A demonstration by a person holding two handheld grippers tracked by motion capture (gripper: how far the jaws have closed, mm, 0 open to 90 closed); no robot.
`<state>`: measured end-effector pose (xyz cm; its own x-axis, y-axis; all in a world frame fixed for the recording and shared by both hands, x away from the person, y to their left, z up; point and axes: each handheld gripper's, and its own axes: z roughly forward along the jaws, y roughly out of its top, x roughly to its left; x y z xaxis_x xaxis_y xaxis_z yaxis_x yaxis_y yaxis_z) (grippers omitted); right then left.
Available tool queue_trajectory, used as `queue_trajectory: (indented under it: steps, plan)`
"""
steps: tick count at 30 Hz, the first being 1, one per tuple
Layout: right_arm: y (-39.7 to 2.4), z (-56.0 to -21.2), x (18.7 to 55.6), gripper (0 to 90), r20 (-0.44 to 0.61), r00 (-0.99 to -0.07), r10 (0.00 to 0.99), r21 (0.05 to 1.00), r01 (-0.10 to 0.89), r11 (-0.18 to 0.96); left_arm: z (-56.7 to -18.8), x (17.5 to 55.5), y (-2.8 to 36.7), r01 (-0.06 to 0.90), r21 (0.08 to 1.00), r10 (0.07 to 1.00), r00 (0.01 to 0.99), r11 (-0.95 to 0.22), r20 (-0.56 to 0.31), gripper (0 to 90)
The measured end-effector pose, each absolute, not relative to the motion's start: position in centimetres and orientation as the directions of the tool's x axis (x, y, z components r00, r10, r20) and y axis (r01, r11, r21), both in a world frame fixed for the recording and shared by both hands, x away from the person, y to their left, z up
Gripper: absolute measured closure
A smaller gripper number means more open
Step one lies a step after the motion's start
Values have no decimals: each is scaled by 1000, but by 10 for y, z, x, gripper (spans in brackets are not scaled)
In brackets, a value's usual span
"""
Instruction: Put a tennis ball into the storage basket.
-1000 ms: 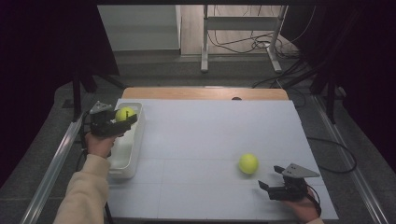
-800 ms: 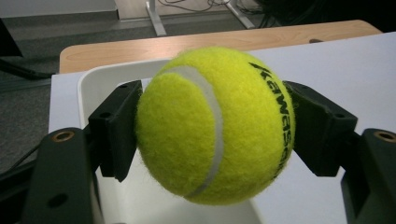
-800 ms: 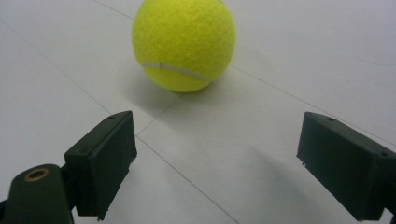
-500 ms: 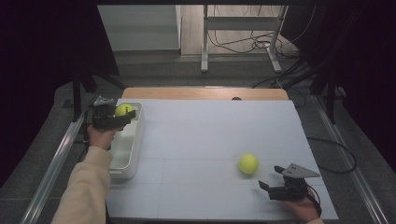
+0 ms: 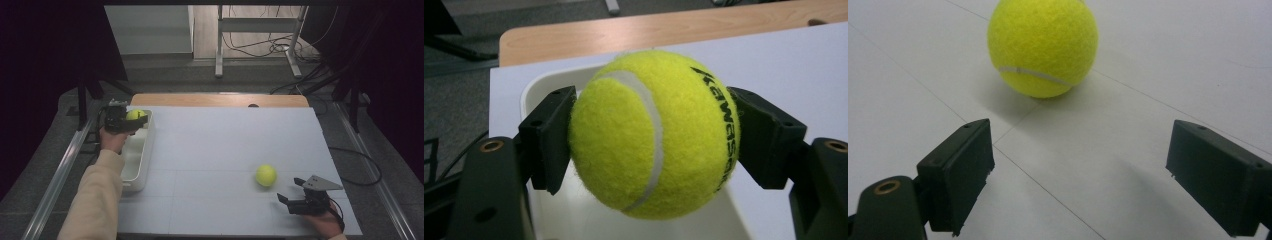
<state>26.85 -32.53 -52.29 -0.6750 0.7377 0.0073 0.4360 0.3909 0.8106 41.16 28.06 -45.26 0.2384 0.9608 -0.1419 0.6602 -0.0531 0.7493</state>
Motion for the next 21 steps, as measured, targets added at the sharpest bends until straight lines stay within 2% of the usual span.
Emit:
queue_trajectory:
  steps: [21]
  plan:
    - [-325,-523,268,122,2,-675,738,808,436,397,-456,413,282,701,711,961,235,-62,-148,249]
